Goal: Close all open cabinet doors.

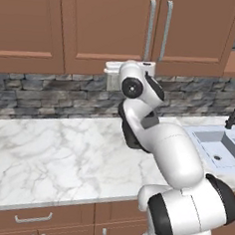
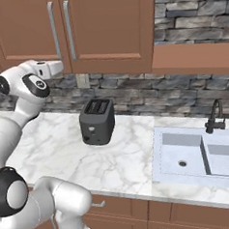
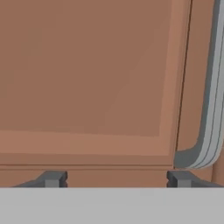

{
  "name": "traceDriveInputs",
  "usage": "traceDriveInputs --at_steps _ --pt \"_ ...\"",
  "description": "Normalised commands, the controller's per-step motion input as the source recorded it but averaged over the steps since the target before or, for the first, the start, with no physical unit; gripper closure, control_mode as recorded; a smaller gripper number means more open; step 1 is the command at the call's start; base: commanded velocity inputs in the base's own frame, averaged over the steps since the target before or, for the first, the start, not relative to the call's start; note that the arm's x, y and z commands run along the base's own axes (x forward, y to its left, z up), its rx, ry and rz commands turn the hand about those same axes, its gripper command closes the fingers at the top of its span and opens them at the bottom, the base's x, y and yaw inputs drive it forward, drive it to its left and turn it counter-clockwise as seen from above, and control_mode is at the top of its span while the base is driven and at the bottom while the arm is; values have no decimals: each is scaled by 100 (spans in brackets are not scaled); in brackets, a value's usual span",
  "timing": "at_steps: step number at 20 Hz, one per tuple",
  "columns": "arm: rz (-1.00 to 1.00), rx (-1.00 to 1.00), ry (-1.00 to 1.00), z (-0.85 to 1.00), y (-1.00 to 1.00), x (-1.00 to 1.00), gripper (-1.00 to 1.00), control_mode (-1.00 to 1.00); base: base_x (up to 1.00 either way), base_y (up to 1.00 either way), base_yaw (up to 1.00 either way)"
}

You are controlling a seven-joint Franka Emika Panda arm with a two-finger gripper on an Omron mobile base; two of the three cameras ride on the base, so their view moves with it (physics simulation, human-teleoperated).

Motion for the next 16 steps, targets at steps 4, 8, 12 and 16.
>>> traceDriveInputs --at_steps 4,8,12,16 --pt "0 0 4 0 0 17 -100 -100 0 0 0" --pt "0 0 5 0 0 8 -100 -100 0 0 0" --pt "0 0 2 0 0 -23 -100 -100 0 0 0" --pt "0 0 3 1 -17 -64 -100 -100 0 0 0"
